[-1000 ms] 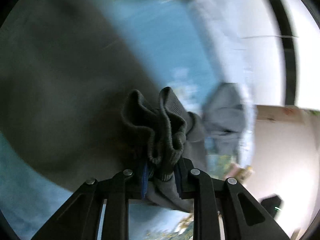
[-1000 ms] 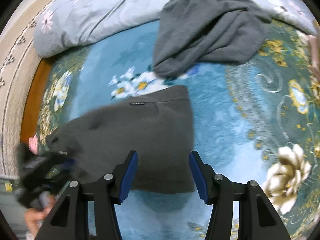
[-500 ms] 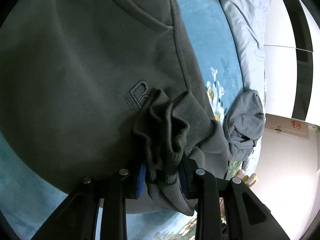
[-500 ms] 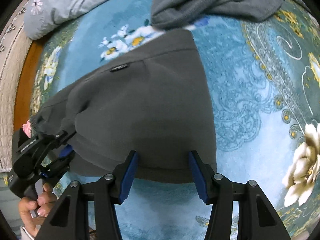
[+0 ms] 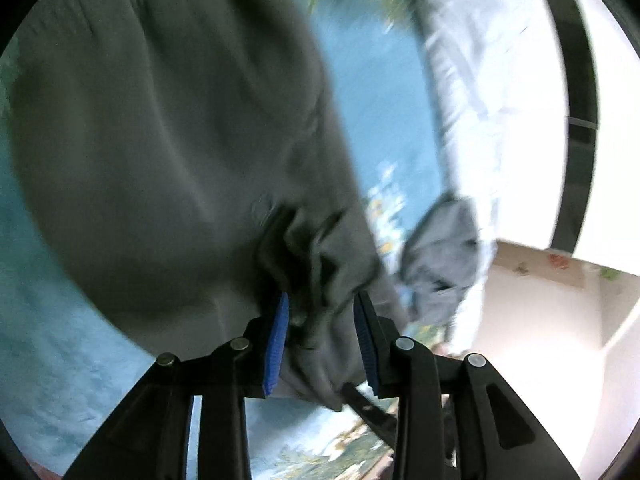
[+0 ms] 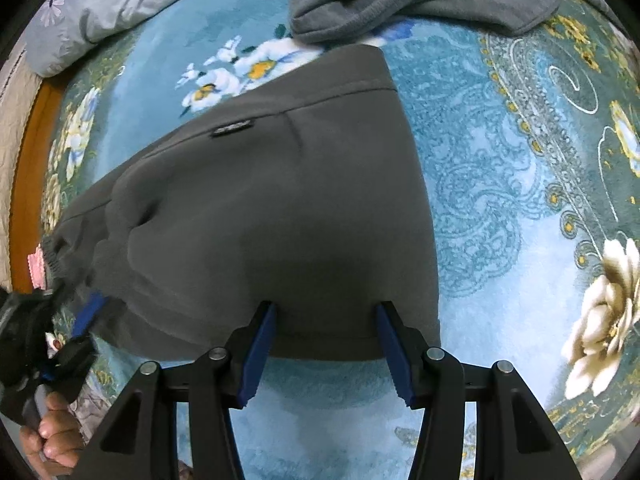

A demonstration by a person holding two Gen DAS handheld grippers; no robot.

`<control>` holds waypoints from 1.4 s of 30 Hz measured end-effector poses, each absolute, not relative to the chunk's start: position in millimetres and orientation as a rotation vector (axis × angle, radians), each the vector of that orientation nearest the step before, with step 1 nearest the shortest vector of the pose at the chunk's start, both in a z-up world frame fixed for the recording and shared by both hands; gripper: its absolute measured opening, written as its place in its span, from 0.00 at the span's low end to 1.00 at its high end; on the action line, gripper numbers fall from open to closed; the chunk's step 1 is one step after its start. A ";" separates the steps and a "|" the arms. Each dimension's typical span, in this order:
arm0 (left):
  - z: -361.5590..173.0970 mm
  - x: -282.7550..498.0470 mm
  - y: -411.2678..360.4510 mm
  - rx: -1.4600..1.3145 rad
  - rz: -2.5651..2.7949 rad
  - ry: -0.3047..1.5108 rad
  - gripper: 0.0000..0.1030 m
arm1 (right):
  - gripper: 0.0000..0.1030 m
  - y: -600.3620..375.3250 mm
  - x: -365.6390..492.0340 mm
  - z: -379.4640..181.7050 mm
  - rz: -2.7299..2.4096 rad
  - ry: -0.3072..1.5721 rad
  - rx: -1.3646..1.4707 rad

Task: Fold clothes
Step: 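Lift the elastic waistband with the left gripper above the folded pants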

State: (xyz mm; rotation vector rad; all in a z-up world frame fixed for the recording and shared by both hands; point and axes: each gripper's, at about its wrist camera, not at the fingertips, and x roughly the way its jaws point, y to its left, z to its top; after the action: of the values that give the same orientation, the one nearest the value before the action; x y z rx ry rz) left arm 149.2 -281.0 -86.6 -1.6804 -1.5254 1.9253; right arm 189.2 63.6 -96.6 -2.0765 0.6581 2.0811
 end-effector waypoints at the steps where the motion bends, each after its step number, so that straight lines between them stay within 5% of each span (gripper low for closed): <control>1: -78.6 153.0 -297.9 -1.627 1.966 -1.551 0.46 | 0.53 61.8 189.0 -93.8 2.087 0.651 -2.077; 13: -117.4 189.7 -433.4 -1.603 2.163 -1.862 0.67 | 0.53 38.7 172.7 -61.8 2.133 0.577 -2.033; 21: -140.4 164.2 -412.0 -1.628 2.094 -1.834 0.68 | 0.54 8.9 155.1 -45.6 2.195 0.472 -2.049; 26: -143.3 159.7 -405.1 -1.668 2.087 -1.804 0.65 | 0.54 10.0 156.8 -43.9 2.208 0.466 -2.056; 32: -130.2 166.8 -405.6 -1.699 2.129 -1.768 0.45 | 0.54 15.8 155.3 -43.2 2.227 0.480 -2.038; 42: -43.4 162.2 -363.5 -1.629 2.359 -1.404 0.38 | 0.54 45.0 164.7 -25.1 2.266 0.586 -1.963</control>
State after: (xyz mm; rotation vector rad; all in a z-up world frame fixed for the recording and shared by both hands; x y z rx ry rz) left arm 162.2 -363.5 -43.4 -1.6292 -1.4041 2.3592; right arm 164.7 45.0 -25.1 -1.9632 0.5861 2.2657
